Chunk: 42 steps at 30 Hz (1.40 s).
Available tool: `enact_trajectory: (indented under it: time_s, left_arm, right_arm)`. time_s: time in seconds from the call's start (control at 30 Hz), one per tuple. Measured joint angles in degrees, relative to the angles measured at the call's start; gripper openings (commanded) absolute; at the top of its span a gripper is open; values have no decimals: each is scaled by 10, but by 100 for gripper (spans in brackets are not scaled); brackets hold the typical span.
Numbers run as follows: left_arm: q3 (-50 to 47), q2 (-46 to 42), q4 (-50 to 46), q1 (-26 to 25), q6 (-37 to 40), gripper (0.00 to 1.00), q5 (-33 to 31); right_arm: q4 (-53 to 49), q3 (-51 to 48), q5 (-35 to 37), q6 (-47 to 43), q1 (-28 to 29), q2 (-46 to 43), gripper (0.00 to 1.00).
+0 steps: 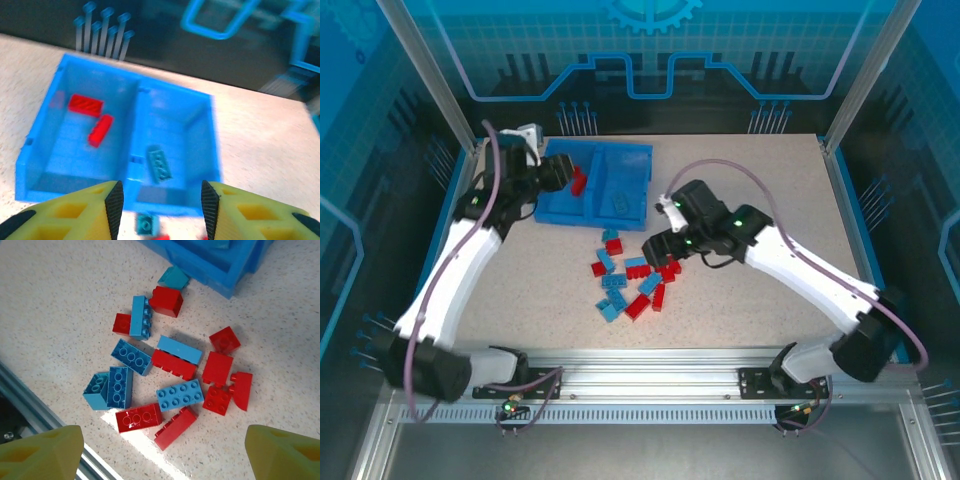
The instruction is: Sort the legos into containers by color
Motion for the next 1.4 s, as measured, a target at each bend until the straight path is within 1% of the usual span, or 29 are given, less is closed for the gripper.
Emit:
enact_trajectory:
  time_s: [0.03, 0.1, 0.2, 0.3, 0.4, 0.47, 0.63, 0.77, 0.83, 0.97, 1.17, 1.23, 1.3, 1.4]
  left_arm:
    - [-9, -31, -5, -14, 13, 49, 5]
    - [-27, -89, -22, -34, 51, 50, 17]
    - [-60, -157, -61, -38, 117, 53, 44]
    - [-110, -218, -90, -38, 187, 56, 84]
    - [-170, -265, -96, -38, 240, 60, 129]
    - [-204, -284, -93, -39, 261, 64, 152]
    - [-253, -284, -66, -40, 290, 82, 178]
    - [-259, -272, -45, -40, 302, 92, 185]
    - [-266, -272, -34, -40, 306, 95, 191]
    - [-279, -270, -27, -40, 312, 98, 199]
    - [-283, -269, -21, -40, 312, 99, 203]
    - [-283, -268, -18, -40, 312, 99, 203]
    - [-283, -267, -16, -40, 312, 99, 203]
    - [-283, -267, -16, -40, 312, 99, 203]
  right_arm:
    - [0, 13, 5, -1, 6, 21, 78]
    - [4, 44, 13, -2, 19, 74, 68]
    - [14, 79, 16, 11, 28, 141, 60]
    - [24, 109, 16, 27, 32, 205, 56]
    - [31, 143, 5, 40, 33, 264, 54]
    - [34, 169, -2, 44, 34, 301, 53]
    - [38, 236, -21, 52, 37, 380, 50]
    - [39, 268, -36, 57, 38, 421, 48]
    - [39, 283, -45, 61, 38, 442, 47]
    - [36, 310, -67, 72, 38, 481, 45]
    - [39, 342, -75, 91, 38, 504, 38]
    - [37, 355, -68, 94, 40, 510, 39]
    - [30, 369, -61, 93, 41, 518, 41]
    - [28, 372, -50, 88, 47, 519, 41]
